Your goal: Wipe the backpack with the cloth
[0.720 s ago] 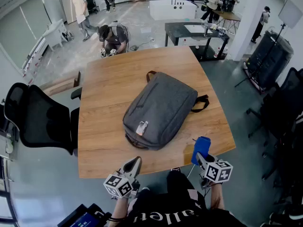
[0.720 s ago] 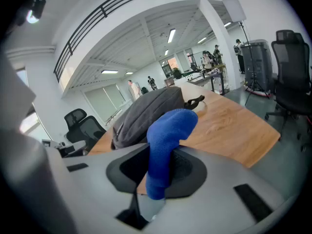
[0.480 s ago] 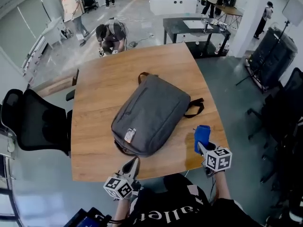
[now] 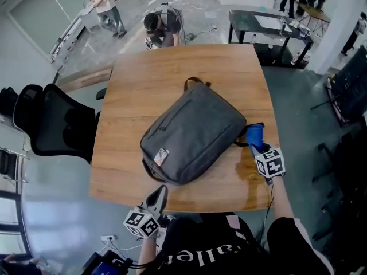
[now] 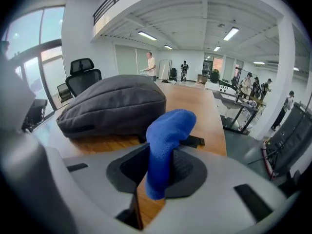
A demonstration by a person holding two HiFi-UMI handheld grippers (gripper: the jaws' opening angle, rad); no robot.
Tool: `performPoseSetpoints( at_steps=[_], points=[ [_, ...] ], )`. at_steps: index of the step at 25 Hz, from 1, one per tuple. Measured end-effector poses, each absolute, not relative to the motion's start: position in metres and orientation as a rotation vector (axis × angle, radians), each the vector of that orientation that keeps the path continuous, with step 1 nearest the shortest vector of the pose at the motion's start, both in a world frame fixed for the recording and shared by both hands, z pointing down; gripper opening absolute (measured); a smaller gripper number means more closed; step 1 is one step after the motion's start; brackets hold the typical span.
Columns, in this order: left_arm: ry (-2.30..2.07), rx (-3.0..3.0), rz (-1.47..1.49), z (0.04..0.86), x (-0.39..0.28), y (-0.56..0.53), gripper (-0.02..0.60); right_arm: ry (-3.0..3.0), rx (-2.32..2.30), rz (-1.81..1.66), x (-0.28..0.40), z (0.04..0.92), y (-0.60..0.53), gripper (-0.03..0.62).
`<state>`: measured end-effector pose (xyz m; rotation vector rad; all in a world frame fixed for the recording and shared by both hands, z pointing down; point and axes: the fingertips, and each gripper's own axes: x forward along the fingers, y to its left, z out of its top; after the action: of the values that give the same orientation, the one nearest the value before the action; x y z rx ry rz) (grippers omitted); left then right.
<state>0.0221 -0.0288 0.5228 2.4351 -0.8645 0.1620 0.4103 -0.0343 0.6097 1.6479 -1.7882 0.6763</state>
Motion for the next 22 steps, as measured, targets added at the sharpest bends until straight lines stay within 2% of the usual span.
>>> performPoseSetpoints(
  at_steps=[11,22],
  points=[
    [-0.967,2.381,0.141,0.527,-0.008,-0.016,0.002,-1.868,1.445,0.531,0.354,0.610,-0.049,0.087],
    [-0.892,2.415,0.123,0.520,-0.048,-0.004,0.002,-1.966,1.289,0.544,0.218,0.610,-0.002,0.087]
  ],
)
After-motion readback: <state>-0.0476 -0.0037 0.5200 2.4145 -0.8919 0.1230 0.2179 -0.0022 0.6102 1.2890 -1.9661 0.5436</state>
